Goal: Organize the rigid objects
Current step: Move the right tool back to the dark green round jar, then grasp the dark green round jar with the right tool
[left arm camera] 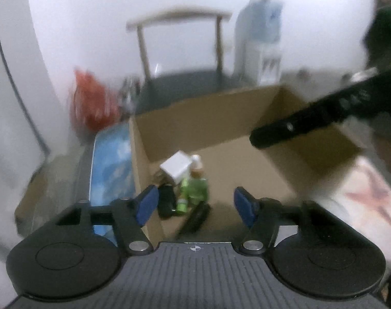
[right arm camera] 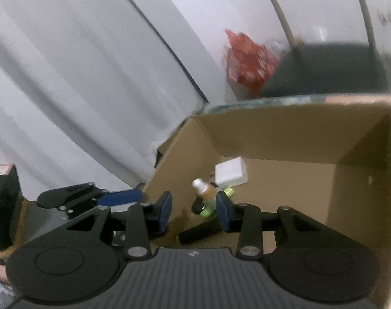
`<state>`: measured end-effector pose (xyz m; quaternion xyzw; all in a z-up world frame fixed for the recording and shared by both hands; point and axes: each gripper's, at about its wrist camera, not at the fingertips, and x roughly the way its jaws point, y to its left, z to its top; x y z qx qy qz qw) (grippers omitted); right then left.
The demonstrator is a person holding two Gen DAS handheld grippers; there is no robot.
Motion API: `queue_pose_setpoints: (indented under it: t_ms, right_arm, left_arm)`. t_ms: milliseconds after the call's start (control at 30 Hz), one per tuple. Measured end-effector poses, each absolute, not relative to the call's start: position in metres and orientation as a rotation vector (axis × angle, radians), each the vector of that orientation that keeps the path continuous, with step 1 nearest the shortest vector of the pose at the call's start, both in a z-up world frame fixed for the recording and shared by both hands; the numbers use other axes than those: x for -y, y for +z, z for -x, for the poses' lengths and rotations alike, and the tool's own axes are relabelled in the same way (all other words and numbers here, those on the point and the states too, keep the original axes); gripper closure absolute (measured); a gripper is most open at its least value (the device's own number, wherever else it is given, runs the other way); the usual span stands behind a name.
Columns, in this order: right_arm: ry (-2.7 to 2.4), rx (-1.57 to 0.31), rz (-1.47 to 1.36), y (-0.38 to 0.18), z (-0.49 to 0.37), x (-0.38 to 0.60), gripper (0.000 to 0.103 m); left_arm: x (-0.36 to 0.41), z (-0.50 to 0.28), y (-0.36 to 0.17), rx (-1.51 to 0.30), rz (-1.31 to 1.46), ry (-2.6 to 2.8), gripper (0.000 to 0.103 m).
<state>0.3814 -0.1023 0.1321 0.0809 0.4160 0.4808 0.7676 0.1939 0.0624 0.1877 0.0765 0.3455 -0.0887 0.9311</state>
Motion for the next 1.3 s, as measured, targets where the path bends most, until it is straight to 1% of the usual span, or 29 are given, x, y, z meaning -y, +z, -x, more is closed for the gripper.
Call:
queue_pose_setpoints:
  t_ms: [67,133,233,400,533,667,800,1033,1300]
  right_arm:
    - [1.055,-0.845,-0.158,0.141,-0.358,0.124,0.06]
    - [1.051,-0.791,-0.166,0.144,-0.335,0.149,0.06]
    - [1.022,-0.757,-0.24,0.138,-0.305,0.187,0.06]
    - [0.96,-0.756,-0.326,0.11,-0.258,0.236,0.059]
    - [0.917,-0.807,-0.348,0.086,-0.237,0.253,0.059]
    - [0.906,-0.841,-0.392,0.07,-0.222,0.265,0.059]
    - [0.894,-0.842,-0.414,0.066,-0.211,0.267,0.059]
    - [0.908,-0.847,-0.402,0.057,-0.197,0.257,0.059]
    - [0.949,-0.867,-0.422,0.046,-0.189,0.251,0.059]
  left_arm:
    - [-0.061,-0.154,0.185,-0.651,-0.121,-0.216,0.029]
    - [-0.062,-0.122,0.172,-0.61,-0.069,-0.269,0.02]
    - [-0.054,-0.085,0.139,-0.56,-0.031,-0.319,0.016]
    - [-0.039,-0.071,0.088,-0.564,-0.054,-0.345,0.016]
    - [-0.029,-0.074,0.072,-0.563,-0.127,-0.35,0.016]
    - [-0.025,-0.07,0.065,-0.545,-0.177,-0.352,0.016]
    - [-0.027,-0.07,0.059,-0.525,-0.198,-0.345,0.022]
    - [-0.027,-0.062,0.061,-0.539,-0.203,-0.358,0.023]
    - [-0.02,-0.032,0.062,-0.55,-0.212,-0.387,0.023]
